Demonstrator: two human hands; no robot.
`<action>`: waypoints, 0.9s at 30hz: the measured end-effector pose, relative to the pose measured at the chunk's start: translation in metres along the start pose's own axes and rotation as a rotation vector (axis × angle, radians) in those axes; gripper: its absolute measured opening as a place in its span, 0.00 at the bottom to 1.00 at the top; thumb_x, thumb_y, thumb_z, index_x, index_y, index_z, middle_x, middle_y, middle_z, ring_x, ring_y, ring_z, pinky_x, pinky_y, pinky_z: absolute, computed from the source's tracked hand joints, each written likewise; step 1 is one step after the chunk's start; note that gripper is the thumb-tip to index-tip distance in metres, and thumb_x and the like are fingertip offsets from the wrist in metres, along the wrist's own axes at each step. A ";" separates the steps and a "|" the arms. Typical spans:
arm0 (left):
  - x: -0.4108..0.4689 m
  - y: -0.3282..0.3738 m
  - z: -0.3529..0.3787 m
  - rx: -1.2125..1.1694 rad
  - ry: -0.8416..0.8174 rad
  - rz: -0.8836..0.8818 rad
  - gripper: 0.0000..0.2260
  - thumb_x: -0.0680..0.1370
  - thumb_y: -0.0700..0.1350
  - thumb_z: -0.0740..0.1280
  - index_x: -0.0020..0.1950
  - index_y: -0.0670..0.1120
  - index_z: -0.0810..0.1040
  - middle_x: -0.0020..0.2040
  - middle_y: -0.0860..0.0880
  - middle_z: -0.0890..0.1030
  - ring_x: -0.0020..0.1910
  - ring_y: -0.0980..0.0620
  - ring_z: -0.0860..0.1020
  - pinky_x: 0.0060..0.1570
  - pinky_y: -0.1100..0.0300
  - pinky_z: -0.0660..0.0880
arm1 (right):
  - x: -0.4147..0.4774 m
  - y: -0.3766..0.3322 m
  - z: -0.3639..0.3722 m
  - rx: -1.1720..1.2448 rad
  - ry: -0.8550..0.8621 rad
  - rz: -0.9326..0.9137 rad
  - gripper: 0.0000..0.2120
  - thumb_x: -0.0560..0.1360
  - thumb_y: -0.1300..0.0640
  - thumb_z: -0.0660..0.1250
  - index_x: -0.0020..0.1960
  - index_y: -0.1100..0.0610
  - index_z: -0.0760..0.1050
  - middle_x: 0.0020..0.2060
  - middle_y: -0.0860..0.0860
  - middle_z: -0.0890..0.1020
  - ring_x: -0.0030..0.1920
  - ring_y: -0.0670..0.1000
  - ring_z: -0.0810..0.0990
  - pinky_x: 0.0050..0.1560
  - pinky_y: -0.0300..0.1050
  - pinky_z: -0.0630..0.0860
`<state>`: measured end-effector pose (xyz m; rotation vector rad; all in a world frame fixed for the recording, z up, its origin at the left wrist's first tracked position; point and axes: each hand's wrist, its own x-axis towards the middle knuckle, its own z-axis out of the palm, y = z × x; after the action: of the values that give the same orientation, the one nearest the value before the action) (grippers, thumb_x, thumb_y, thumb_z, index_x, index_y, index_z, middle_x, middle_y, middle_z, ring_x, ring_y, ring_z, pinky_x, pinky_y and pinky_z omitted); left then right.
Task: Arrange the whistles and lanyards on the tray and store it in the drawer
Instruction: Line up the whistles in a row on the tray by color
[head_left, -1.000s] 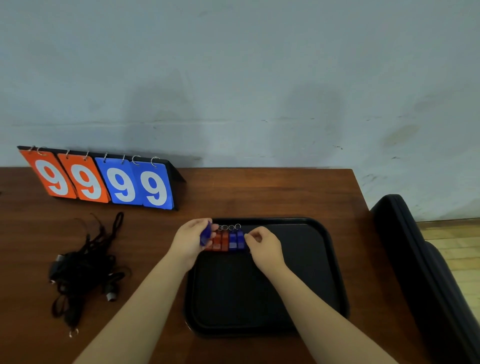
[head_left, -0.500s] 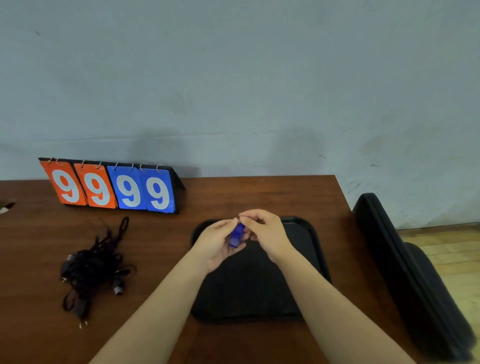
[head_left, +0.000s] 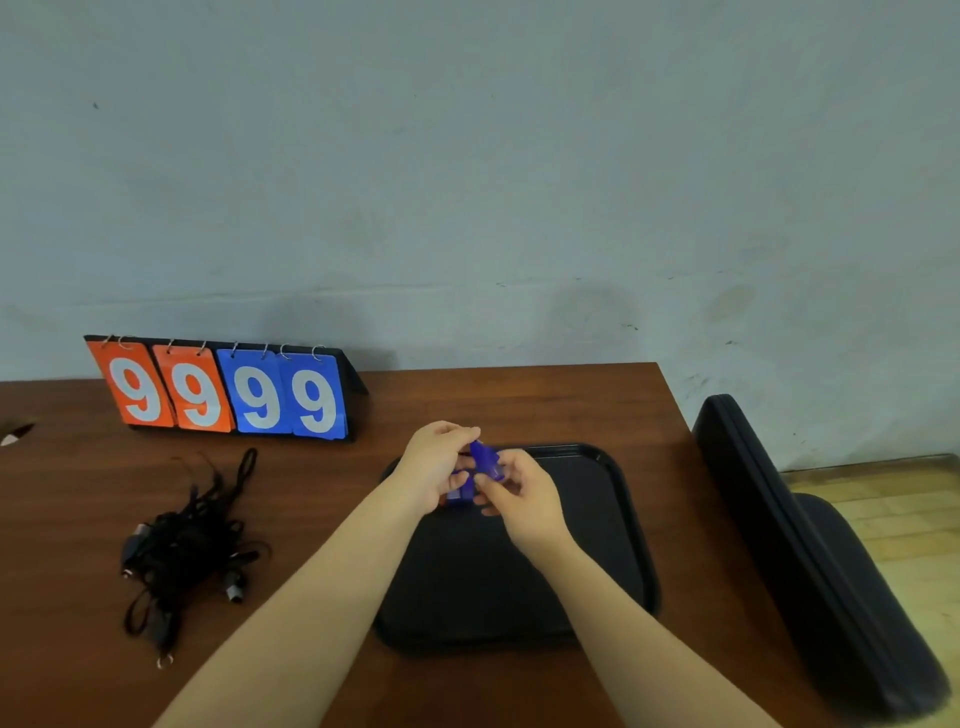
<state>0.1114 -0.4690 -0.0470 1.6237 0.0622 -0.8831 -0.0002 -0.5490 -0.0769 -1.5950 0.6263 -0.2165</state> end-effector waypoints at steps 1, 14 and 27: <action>0.003 0.002 0.001 0.019 0.001 0.005 0.07 0.78 0.46 0.67 0.54 0.46 0.78 0.52 0.45 0.82 0.50 0.49 0.81 0.38 0.59 0.75 | 0.000 0.002 0.001 -0.010 0.015 0.019 0.08 0.77 0.60 0.68 0.56 0.53 0.77 0.48 0.50 0.83 0.44 0.47 0.84 0.41 0.37 0.81; 0.064 -0.002 0.004 0.588 -0.022 0.199 0.02 0.77 0.44 0.68 0.48 0.48 0.79 0.48 0.51 0.81 0.48 0.54 0.80 0.50 0.57 0.79 | 0.037 0.021 -0.003 0.114 0.174 0.370 0.04 0.78 0.60 0.67 0.50 0.52 0.77 0.44 0.48 0.84 0.42 0.46 0.85 0.38 0.39 0.81; 0.117 -0.014 0.007 1.164 -0.092 0.325 0.05 0.75 0.48 0.71 0.40 0.51 0.81 0.45 0.54 0.77 0.45 0.54 0.77 0.51 0.53 0.77 | 0.068 0.048 0.002 -0.084 0.133 0.498 0.01 0.77 0.56 0.69 0.46 0.52 0.78 0.43 0.48 0.84 0.39 0.46 0.85 0.38 0.40 0.81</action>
<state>0.1839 -0.5204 -0.1253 2.5362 -0.9078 -0.7567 0.0443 -0.5821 -0.1385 -1.4607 1.1249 0.0769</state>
